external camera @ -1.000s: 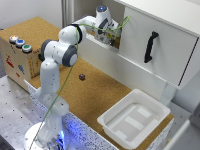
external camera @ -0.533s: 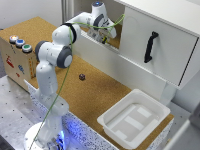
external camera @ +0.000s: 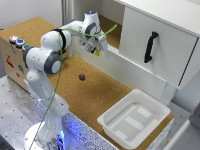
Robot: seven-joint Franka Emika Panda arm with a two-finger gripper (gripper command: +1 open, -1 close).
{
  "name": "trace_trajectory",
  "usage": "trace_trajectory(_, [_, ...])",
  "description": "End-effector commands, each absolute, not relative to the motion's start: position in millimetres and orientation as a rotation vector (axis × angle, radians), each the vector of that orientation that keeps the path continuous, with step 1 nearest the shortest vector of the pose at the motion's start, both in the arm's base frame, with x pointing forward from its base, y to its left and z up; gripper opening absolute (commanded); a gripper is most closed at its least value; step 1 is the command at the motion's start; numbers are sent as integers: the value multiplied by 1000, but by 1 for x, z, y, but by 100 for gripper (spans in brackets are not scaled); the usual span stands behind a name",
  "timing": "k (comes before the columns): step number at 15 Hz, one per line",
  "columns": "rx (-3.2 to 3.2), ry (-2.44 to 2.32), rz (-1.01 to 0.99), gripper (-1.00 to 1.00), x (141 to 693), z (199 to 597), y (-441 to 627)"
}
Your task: Put the yellow block on the table
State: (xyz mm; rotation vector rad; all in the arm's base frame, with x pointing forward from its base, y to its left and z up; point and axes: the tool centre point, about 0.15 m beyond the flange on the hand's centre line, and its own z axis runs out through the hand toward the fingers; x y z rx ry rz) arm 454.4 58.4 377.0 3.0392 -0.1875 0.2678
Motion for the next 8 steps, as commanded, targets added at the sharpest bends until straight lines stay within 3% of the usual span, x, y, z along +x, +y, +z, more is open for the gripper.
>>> trace_trajectory(1, [3115, -61, 250, -100, 423, 308, 55])
trace_trajectory(8, [3138, -42, 203, -100, 416, 240, 56])
